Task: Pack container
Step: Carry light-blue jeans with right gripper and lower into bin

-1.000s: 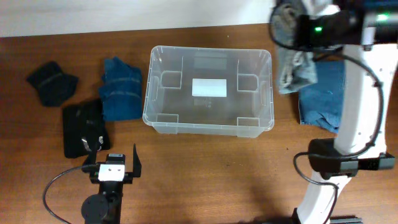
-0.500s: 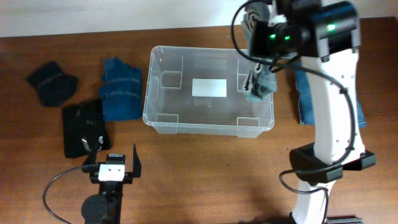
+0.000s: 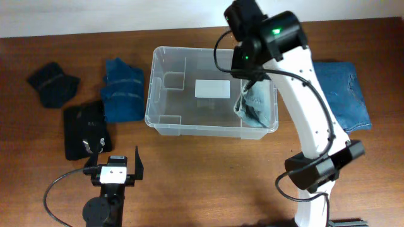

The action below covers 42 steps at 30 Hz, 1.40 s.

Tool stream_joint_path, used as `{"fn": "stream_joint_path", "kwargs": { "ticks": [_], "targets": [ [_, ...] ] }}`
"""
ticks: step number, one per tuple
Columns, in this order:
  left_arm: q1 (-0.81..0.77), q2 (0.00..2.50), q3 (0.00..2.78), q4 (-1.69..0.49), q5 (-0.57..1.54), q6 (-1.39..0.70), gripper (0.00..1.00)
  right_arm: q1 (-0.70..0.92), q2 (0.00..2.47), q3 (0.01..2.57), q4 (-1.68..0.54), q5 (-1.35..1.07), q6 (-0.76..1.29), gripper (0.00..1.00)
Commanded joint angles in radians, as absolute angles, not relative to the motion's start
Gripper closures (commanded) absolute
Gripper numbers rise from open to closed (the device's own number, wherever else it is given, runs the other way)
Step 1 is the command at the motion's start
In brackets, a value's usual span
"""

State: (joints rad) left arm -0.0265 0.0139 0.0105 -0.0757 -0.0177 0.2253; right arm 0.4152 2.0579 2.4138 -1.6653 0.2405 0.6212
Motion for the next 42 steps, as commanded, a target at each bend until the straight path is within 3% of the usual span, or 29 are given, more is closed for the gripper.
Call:
{"fn": "stream_joint_path", "kwargs": {
  "ticks": [1,12,27,31,33,36,42],
  "targets": [
    [-0.021,0.006,0.009,-0.083,-0.014,0.234,0.01,0.418,2.022,2.335,-1.607,0.311,0.647,0.96],
    [-0.021,0.006,0.009,-0.083,-0.014,0.234,0.01,0.418,2.022,2.101,-1.442,0.3,0.664,0.96],
    [-0.021,0.006,0.009,-0.083,-0.014,0.234,0.01,0.419,2.066,2.059,-1.386,0.3,0.658,0.95],
    [-0.021,0.006,0.009,-0.083,-0.014,0.234,0.01,0.42,2.068,2.059,-1.363,0.253,0.58,0.6],
    [-0.021,0.006,0.009,-0.083,-0.014,0.234,0.01,0.421,2.067,2.059,-1.346,0.211,0.529,0.49],
    [-0.021,0.006,0.009,-0.083,-0.014,0.234,0.01,0.421,2.067,2.059,-1.327,0.157,0.47,0.43],
    [-0.021,0.006,0.009,-0.083,-0.014,0.234,0.01,0.42,2.065,2.06,-1.276,0.028,0.347,0.4]
  ]
}}
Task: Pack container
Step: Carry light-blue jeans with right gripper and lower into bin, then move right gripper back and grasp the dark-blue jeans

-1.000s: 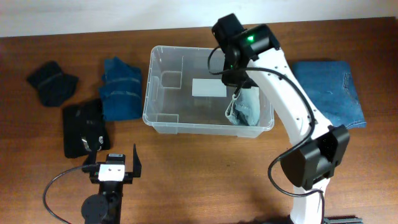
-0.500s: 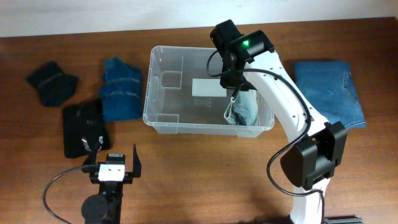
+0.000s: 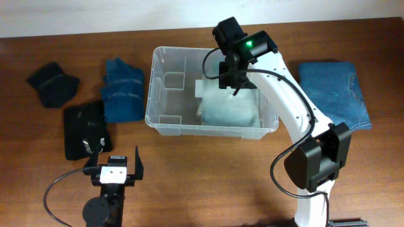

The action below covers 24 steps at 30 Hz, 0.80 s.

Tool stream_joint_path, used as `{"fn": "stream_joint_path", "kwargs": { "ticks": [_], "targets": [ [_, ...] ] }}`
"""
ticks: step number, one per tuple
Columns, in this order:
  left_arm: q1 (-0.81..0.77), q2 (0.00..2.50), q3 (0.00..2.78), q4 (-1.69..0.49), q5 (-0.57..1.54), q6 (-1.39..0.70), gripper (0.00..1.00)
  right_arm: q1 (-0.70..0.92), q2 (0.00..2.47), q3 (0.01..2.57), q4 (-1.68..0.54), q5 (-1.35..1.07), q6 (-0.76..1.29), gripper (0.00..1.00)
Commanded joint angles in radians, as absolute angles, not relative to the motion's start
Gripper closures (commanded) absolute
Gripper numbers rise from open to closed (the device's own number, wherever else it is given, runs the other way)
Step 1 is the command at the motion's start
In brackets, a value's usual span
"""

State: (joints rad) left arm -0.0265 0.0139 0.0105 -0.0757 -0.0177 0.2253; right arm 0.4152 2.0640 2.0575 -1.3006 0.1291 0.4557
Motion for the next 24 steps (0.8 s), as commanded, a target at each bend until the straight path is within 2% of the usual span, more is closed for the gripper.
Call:
{"fn": "stream_joint_path", "kwargs": {
  "ticks": [1,3,10,13,17,24],
  "targets": [
    [-0.021,0.006,0.009,-0.083,-0.014,0.234,0.01,0.42,2.065,2.062,-1.265,-0.001,0.319,0.38],
    [-0.021,0.006,0.009,-0.083,-0.014,0.234,0.0,0.418,2.065,2.076,-1.255,-0.039,0.283,0.36],
    [-0.021,0.006,0.009,-0.083,-0.014,0.234,0.01,0.323,2.05,2.2,-1.296,-0.034,0.281,0.36],
    [-0.021,0.006,0.009,-0.083,-0.014,0.234,0.0,0.223,2.036,2.303,-1.357,-0.025,0.281,0.35],
    [-0.021,0.006,0.009,-0.083,-0.014,0.234,0.01,0.041,2.035,2.41,-1.431,0.012,0.271,0.24],
    [-0.021,0.006,0.009,-0.083,-0.014,0.234,0.0,-0.197,2.069,2.358,-1.444,0.021,0.088,0.21]
  ]
}}
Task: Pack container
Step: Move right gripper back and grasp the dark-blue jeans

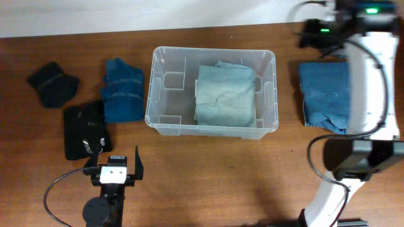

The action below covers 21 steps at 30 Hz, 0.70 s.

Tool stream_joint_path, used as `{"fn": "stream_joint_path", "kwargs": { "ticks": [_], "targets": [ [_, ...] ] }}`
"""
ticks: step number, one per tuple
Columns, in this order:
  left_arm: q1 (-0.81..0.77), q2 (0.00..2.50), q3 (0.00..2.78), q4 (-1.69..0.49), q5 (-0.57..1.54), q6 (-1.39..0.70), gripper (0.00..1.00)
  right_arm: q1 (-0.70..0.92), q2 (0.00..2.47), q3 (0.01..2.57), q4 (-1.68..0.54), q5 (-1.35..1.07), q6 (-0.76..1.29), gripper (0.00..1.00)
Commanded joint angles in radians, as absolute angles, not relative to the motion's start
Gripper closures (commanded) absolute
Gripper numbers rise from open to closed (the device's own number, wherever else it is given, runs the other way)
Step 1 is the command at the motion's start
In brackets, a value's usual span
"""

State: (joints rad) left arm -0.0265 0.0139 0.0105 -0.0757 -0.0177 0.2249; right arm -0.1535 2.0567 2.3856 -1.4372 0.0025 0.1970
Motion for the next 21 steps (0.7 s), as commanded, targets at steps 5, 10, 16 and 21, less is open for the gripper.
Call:
{"fn": "stream_joint_path", "kwargs": {
  "ticks": [5,10,16,21],
  "targets": [
    [-0.021,0.006,0.009,-0.083,-0.014,0.234,0.01,-0.244,2.108,2.264,-1.42,0.069,-0.047,0.21],
    [-0.021,0.006,0.009,-0.083,-0.014,0.234,0.0,-0.221,2.167,2.149,-1.382,0.167,-0.154,0.21],
    [-0.021,0.006,0.009,-0.083,-0.014,0.234,0.01,-0.196,2.224,2.06,-1.356,0.218,-0.157,0.22],
    [-0.021,0.006,0.009,-0.083,-0.014,0.234,0.01,-0.168,2.241,1.994,-1.322,0.222,-0.176,0.22]
  ]
}}
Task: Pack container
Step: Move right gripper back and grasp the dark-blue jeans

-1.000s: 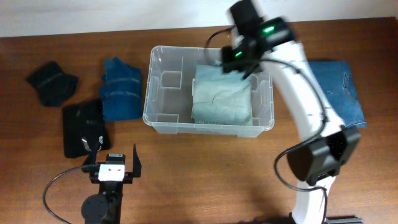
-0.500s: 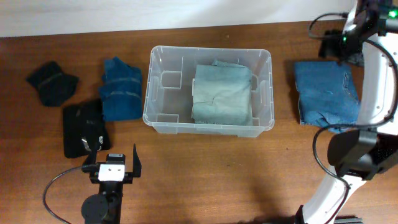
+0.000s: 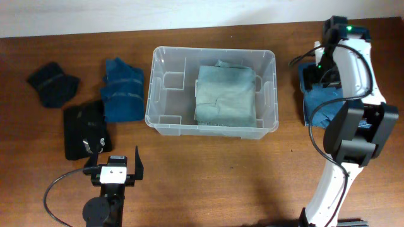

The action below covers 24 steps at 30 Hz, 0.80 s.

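Note:
The clear plastic container stands mid-table with a folded pale green garment lying in its right half. To its right lies a folded blue denim garment, its near left corner rumpled. My right gripper is down at the denim's far left edge; the wrist hides its fingers. My left gripper rests near the table's front edge, open and holding nothing.
Left of the container lie a folded blue garment, a black garment and a dark navy one. The container's left half holds nothing. The right arm's white links reach along the table's right side.
My right gripper was high over the far edge of the denim and is now lower, at the denim's far left edge. The green garment and the left arm have not moved.
My right gripper held the pale green garment hanging over the container's right end. Then it was down in the container with the garment spread under it. Then the garment lay released inside and the arm was over by the denim, where the gripper now sits.

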Tool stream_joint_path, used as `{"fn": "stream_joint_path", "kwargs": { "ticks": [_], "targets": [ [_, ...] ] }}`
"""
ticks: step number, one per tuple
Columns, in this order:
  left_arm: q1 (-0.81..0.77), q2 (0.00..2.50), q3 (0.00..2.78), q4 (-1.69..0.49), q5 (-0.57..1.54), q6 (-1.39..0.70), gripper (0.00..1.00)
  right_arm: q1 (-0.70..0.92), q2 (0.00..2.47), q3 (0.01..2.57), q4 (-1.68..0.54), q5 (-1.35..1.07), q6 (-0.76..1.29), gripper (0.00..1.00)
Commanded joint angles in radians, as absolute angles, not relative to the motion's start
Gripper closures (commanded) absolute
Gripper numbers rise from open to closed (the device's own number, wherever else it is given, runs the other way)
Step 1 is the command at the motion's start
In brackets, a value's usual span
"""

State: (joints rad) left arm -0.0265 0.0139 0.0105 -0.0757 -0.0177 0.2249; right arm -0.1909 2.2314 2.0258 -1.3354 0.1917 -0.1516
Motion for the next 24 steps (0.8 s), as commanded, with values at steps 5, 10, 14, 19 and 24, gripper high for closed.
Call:
{"fn": "stream_joint_path", "kwargs": {
  "ticks": [5,10,14,19,24],
  "targets": [
    [-0.021,0.006,0.009,-0.083,-0.014,0.234,0.01,-0.148,2.252,1.944,-1.264,0.221,-0.176,0.21],
    [-0.021,0.006,0.009,-0.083,-0.014,0.234,0.01,-0.138,2.254,1.865,-1.188,0.222,-0.176,0.21],
    [-0.021,0.006,0.009,-0.083,-0.014,0.234,0.01,-0.14,2.258,1.808,-1.135,0.24,-0.17,0.21],
    [-0.021,0.006,0.009,-0.083,-0.014,0.234,0.01,-0.151,2.266,1.766,-1.09,0.308,-0.151,0.25],
    [-0.021,0.006,0.009,-0.083,-0.014,0.234,0.01,-0.186,2.267,1.757,-1.069,0.382,-0.114,0.44]
  ]
}}
